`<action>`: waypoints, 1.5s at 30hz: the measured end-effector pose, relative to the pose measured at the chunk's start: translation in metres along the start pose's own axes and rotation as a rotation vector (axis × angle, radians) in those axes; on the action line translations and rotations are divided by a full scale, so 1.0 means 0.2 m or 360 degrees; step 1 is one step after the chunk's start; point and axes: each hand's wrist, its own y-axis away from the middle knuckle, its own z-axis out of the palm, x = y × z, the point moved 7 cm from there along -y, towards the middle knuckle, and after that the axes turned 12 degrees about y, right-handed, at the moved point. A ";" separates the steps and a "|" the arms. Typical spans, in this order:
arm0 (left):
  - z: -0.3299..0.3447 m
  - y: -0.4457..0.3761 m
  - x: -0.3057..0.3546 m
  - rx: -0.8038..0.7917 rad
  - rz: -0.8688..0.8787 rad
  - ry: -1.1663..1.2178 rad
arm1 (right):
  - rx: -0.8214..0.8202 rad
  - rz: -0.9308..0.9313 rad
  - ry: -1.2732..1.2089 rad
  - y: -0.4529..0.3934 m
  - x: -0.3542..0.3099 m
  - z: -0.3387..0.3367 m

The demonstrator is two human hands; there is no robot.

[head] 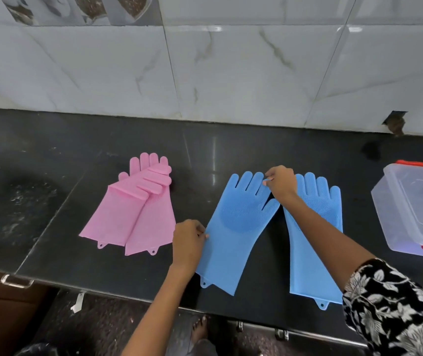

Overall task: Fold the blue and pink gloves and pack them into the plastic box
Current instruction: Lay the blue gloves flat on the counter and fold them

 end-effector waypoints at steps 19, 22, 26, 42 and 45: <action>0.14 -0.18 0.18 -0.0024 0.0099 0.0385 | 0.0057 0.0093 -0.0205 0.74 0.15 -0.01; 0.17 -0.25 0.19 0.0038 0.0085 0.0435 | 0.0045 0.0177 -0.0314 0.76 0.13 0.05; 0.20 -0.29 0.17 0.0073 0.0099 0.0442 | 0.0067 0.0270 -0.0391 0.74 0.12 0.08; 0.23 -0.30 0.16 0.0085 0.0084 0.0476 | 0.0125 0.0338 -0.0372 0.72 0.17 0.05; 0.23 -0.30 0.17 0.0085 0.0096 0.0471 | 0.0120 0.0335 -0.0366 0.72 0.17 0.05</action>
